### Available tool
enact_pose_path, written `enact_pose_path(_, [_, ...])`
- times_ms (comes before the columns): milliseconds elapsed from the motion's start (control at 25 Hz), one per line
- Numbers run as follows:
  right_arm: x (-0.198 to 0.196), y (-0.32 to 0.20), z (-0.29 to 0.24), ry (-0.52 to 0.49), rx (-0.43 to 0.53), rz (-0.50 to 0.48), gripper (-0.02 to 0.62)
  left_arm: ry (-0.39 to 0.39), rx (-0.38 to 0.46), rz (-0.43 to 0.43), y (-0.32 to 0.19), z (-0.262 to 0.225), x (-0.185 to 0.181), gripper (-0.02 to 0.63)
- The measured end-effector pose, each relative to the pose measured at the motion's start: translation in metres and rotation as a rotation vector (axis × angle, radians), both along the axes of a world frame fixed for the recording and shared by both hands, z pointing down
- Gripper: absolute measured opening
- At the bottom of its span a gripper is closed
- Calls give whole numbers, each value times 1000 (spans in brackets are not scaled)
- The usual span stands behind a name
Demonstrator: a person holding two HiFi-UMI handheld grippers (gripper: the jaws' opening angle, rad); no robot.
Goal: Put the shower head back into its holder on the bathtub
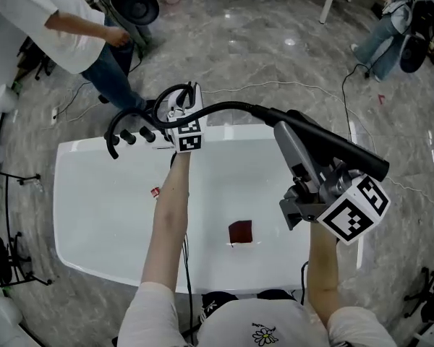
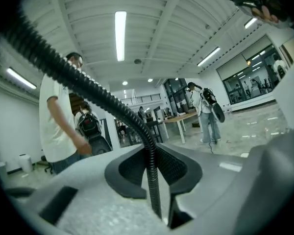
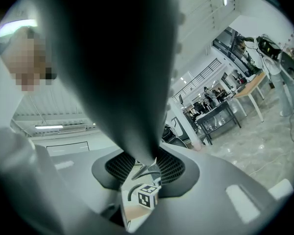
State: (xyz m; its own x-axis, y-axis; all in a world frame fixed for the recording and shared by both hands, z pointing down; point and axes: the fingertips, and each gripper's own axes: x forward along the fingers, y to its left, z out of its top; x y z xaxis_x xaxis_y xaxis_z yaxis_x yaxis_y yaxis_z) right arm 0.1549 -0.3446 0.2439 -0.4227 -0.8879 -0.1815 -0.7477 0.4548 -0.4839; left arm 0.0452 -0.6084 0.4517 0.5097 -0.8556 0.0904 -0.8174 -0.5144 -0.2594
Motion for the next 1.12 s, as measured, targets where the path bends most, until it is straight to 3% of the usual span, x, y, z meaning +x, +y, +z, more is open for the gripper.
enact_pose_path(200, [-19,-38,-8,20,9,4,140,21,-187,-13,16,92,-16,55])
enact_pose_path(360, [-37,-68,4,59,-9,-6,140,61,-257,-31,35,136,-29,62])
enact_pose_path(600, [-68,-99,64,168,-106,-12,140,121,-270,-58,53,159,-61,65])
enact_pose_path(920, [-104,-147,152,205,-244,-11,140,248,-217,-107,82,140,-130,64])
enact_pose_path(1120, [-134,-182,220,286,-333,-28,140,264,-190,-98,104,142,-168,64])
